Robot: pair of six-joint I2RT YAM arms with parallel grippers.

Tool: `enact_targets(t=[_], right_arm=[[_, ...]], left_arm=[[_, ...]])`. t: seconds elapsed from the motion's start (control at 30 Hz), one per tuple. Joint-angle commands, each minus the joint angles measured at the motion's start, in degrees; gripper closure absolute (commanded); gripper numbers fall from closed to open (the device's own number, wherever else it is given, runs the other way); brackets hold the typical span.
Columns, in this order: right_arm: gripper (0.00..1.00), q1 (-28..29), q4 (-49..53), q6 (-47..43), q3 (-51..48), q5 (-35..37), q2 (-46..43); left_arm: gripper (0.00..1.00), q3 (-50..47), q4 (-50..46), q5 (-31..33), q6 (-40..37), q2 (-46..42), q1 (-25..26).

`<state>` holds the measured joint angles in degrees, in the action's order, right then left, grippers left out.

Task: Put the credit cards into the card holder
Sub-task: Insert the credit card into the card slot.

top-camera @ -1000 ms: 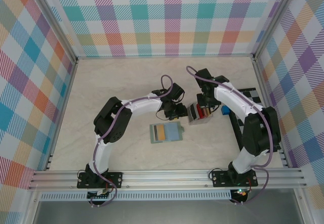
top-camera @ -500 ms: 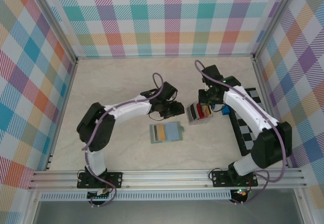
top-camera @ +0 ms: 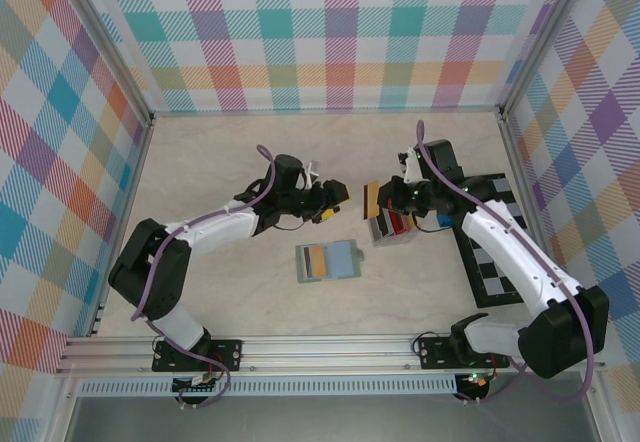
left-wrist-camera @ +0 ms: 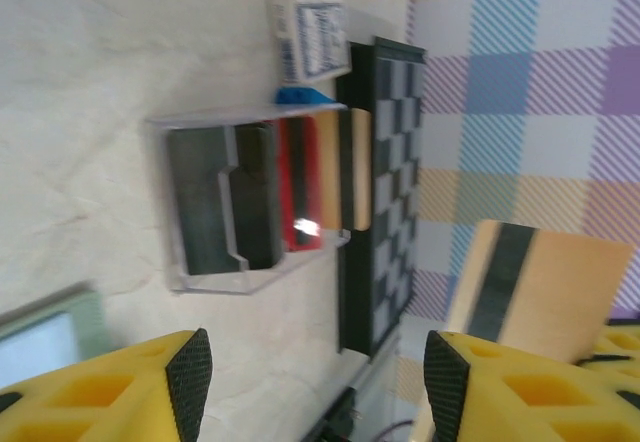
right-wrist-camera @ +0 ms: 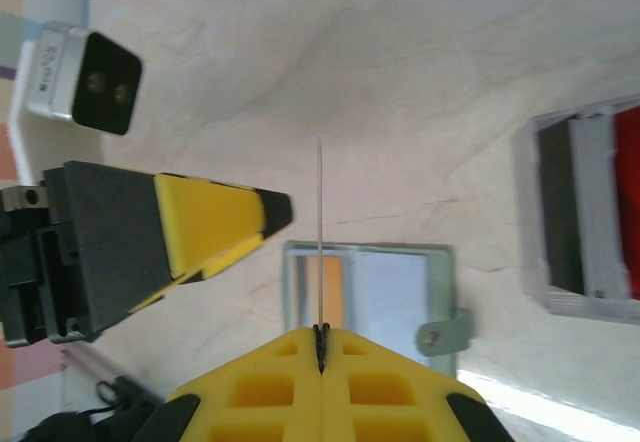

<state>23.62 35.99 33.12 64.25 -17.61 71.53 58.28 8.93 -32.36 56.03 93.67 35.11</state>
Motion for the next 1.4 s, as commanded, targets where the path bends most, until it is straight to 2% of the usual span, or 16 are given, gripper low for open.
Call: enact_targets(t=[0.0, 0.07, 0.17, 0.3, 0.57, 0.67, 0.73, 0.9, 1.0, 1.13, 1.37], right_arm=[[0.96, -0.37, -7.81, 4.15, -1.15, -8.48, 0.26], [0.97, -0.41, -10.01, 5.13, -1.73, -10.78, 0.70], [0.96, -0.65, -10.97, 5.55, -2.01, -12.16, 1.57], [0.96, -1.14, -11.14, 5.64, -2.67, -12.56, 2.41], [0.95, -1.98, -12.18, 6.42, -4.81, -12.85, 3.86], [0.93, -1.95, -12.91, 6.85, -5.18, -14.18, 4.56], [0.89, -1.92, -12.93, 6.79, -5.53, -14.42, 4.67], [0.65, -1.54, -9.33, 5.41, -7.17, -9.83, 5.48], [0.52, 2.44, -3.38, 1.56, -6.87, -0.76, 7.95], [0.44, 7.86, 0.78, 0.23, -6.59, 7.84, 13.29], [0.35, 13.20, 1.18, -0.16, -5.32, 12.25, 20.21]], left_arm=[[0.40, -0.91, 9.57, -6.21, 2.13, -3.04, 0.04], [0.41, -1.63, 11.33, -7.20, 2.57, -3.40, -0.09], [0.48, -2.51, 13.04, -7.51, 3.15, -4.05, -0.31], [0.63, -3.05, 14.50, -8.50, 3.07, -5.24, -0.43], [0.82, -4.25, 12.12, -7.97, 0.58, -8.48, -0.48], [0.93, -4.40, 11.48, -8.33, -0.10, -8.81, -0.49], [0.99, -4.55, 10.18, -7.88, -0.73, -8.99, -0.56], [1.00, -6.84, 2.03, -3.05, -3.52, -10.76, -1.00], [1.00, -9.43, -5.58, 2.23, -6.80, -11.83, -1.01], [1.00, -15.04, -5.38, 3.00, -6.57, -11.84, -0.96], [1.00, -19.83, -7.31, 4.35, -8.26, -12.06, -0.92]])
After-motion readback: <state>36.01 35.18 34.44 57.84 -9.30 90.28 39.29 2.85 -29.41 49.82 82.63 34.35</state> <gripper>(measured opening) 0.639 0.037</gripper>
